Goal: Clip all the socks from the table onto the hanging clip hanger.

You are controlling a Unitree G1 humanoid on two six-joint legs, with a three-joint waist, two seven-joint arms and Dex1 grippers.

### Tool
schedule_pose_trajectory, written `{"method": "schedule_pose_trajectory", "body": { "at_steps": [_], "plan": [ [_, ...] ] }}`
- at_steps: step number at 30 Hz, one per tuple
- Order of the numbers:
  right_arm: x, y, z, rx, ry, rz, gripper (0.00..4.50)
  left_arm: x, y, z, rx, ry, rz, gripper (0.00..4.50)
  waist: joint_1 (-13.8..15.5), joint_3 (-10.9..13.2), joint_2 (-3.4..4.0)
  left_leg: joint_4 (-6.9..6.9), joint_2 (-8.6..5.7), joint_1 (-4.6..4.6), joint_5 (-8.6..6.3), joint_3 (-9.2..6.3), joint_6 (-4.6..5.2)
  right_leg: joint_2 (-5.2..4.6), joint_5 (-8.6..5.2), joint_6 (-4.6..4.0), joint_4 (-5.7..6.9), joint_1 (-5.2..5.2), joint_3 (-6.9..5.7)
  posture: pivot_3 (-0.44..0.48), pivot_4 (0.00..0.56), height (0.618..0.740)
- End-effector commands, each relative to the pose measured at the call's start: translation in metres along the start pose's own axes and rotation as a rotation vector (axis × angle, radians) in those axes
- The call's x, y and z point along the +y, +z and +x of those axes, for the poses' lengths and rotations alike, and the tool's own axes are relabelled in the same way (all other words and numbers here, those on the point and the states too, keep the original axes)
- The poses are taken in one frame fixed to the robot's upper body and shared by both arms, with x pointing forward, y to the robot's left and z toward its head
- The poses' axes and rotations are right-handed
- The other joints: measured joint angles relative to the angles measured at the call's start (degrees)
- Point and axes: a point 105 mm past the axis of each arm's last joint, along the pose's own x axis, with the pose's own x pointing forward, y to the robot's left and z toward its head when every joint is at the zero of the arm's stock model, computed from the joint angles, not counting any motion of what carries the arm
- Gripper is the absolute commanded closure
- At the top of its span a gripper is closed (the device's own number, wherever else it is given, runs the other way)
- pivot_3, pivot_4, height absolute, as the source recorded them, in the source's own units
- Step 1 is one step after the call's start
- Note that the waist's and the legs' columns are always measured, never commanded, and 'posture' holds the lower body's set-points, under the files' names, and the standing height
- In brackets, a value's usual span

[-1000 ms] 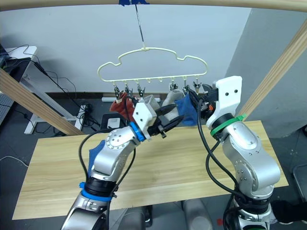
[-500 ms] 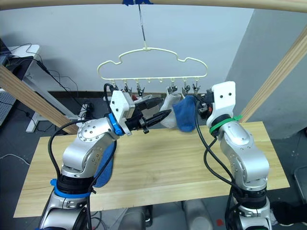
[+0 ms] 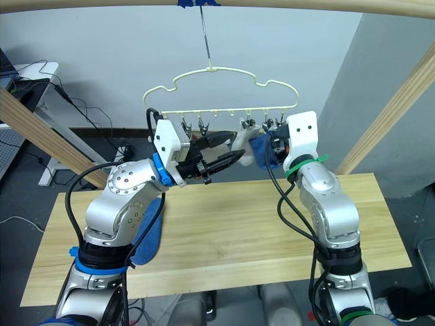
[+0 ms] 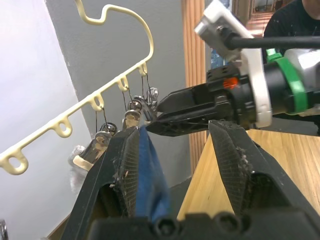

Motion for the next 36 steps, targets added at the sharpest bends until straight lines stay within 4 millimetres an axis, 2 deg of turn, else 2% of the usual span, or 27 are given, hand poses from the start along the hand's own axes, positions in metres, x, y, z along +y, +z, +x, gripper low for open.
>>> {"method": "schedule_pose_trajectory", "body": {
  "at_steps": [1, 12, 16, 27, 36],
  "plan": [
    [-0.007, 0.013, -0.001, -0.065, -0.036, -0.018, 2.23, -0.001, 0.012, 0.000, -0.037, -0.009, 0.037, 2.05, 0.00, 0.00, 0.00, 0.00, 0.00, 0.00, 0.00, 0.00, 0.00, 0.00, 0.00, 0.00, 0.00, 0.00, 0.00, -0.180, 0.253, 0.740],
    [-0.018, 0.018, 0.001, -0.083, -0.129, 0.051, 2.23, -0.001, 0.013, 0.003, -0.037, -0.012, 0.045, 2.05, -0.05, 0.00, 0.00, 0.01, 0.02, 0.00, 0.00, 0.00, 0.00, -0.01, 0.00, -0.01, 0.03, 0.00, 0.00, -0.184, 0.257, 0.740],
    [-0.014, 0.020, 0.005, -0.083, -0.120, 0.150, 2.23, -0.002, 0.014, 0.003, -0.038, -0.017, 0.047, 2.05, -0.07, 0.00, 0.00, 0.01, 0.02, 0.00, 0.00, 0.00, 0.00, 0.00, 0.01, -0.01, 0.04, 0.00, 0.00, -0.183, 0.257, 0.740],
    [-0.004, 0.024, 0.013, -0.076, -0.108, 0.225, 2.23, -0.002, 0.014, 0.004, -0.037, -0.019, 0.050, 2.05, -0.04, 0.00, 0.01, 0.01, 0.04, 0.00, 0.00, -0.01, 0.00, -0.03, 0.01, -0.02, 0.05, -0.01, -0.01, -0.180, 0.257, 0.740],
    [0.001, 0.027, 0.003, -0.092, -0.114, 0.199, 2.23, -0.003, 0.012, 0.005, -0.038, -0.026, 0.046, 2.05, -0.03, 0.00, 0.01, 0.01, 0.04, 0.00, 0.00, -0.02, 0.00, -0.03, 0.01, -0.02, 0.05, -0.01, -0.01, -0.186, 0.256, 0.740]
  ]
}}
